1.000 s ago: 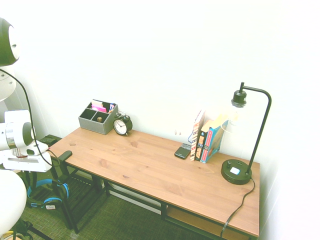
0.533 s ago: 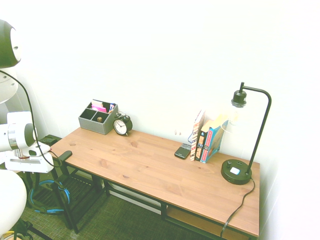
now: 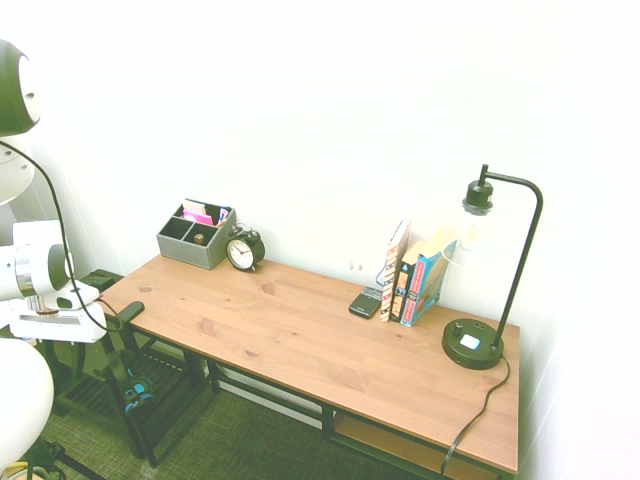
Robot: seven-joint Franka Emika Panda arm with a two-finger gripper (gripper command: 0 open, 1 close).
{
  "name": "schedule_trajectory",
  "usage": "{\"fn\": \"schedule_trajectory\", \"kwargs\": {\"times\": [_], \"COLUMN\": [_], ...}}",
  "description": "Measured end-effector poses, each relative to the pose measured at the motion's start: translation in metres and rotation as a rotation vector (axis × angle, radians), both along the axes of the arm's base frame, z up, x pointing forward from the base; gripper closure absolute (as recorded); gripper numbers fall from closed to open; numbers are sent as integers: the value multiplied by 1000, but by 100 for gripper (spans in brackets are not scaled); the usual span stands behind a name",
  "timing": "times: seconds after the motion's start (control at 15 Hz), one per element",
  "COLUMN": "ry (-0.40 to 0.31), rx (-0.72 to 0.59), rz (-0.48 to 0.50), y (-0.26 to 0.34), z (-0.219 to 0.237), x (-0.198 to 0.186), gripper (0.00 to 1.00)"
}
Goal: Hang the headphone
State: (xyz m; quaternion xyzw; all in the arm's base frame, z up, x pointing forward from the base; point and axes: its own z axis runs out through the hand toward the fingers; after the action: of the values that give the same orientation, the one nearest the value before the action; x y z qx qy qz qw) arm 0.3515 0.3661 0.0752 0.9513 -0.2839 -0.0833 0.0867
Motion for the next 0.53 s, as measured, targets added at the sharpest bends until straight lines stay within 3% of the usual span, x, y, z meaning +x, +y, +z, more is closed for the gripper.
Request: {"fn": "schedule_trajectory", "kwargs": {"times": [0.2, 0.53], "ry": [13, -69], "rx": [37, 108], "rz": [7, -8], "y": [-10, -98], "z": [27, 141], "x": [16, 75], "gripper": [0, 0]}}
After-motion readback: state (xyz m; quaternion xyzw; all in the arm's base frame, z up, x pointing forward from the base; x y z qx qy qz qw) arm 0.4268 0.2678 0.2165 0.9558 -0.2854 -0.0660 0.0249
